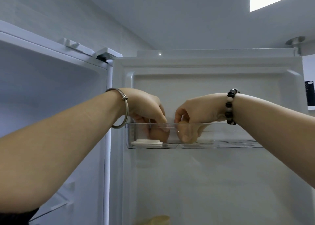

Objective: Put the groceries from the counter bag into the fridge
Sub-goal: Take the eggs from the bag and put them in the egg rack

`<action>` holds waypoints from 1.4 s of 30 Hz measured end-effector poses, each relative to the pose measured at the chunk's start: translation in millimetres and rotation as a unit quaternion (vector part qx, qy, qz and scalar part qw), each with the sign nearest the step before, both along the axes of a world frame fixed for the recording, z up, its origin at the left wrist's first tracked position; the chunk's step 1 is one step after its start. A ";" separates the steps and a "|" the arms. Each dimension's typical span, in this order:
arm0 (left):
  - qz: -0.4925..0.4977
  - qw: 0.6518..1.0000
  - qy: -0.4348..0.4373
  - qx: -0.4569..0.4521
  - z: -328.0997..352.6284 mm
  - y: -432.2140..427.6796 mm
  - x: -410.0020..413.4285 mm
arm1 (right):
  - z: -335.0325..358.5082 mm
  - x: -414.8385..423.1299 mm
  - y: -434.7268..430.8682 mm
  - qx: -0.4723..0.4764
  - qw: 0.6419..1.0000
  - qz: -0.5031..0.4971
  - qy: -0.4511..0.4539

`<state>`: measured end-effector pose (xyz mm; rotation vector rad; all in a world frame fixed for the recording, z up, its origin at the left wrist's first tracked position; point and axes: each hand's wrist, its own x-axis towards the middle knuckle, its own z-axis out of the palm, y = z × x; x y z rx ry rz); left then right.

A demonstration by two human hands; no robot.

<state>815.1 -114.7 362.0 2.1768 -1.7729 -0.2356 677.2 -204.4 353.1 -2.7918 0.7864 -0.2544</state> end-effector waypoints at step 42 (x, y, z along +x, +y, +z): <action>-0.015 0.999 -0.027 0.040 -2.1 3.0 2.1 | 1.8 -13.1 -13.6 0.040 0.996 0.079 0.022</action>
